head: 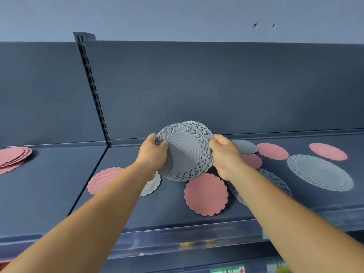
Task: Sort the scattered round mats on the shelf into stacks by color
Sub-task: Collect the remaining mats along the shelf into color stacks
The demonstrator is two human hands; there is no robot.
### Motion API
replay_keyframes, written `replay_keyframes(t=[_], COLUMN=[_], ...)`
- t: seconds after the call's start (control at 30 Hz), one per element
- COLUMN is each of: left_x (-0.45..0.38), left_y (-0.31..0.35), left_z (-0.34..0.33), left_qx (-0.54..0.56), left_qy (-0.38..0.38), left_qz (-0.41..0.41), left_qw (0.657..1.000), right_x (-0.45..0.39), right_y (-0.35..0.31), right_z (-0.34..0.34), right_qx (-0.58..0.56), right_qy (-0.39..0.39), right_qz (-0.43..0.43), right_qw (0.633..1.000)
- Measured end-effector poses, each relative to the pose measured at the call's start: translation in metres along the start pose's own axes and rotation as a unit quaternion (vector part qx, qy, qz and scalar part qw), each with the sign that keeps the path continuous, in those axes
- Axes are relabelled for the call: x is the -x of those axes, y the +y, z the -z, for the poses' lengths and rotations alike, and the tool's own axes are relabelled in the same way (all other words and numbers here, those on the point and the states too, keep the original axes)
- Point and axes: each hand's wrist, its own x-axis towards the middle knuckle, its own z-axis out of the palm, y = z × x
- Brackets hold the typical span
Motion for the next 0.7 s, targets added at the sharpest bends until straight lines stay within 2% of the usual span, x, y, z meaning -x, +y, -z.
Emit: replay_keyframes(t=[0.2,0.33,0.47,0.6,0.7], left_x=[0.007,0.012,0.013,0.009,0.011], left_y=[0.015,0.027,0.036,0.035,0.034], left_z=[-0.027,-0.046,-0.059,-0.069,-0.074], left_qx=[0.025,-0.004,0.003,0.013,0.023], left_qy=[-0.031,-0.058,-0.055,-0.056,-0.063], left_qz=[-0.047,-0.114,-0.134,-0.099,-0.098], left_qw=[0.998,0.992,0.989,0.993,0.993], right_x=[0.014,0.031,0.047,0.06,0.062], right_y=[0.003,-0.001,0.009,0.016,0.015], right_z=[0.04,0.07,0.103,0.12,0.123], right_qx=[0.024,0.181,0.349,0.531,0.551], right_qy=[-0.007,0.02,0.011,0.022,0.032], right_qz=[-0.005,0.017,-0.036,-0.119,-0.131], right_qw=[1.0,0.983,0.936,0.839,0.824])
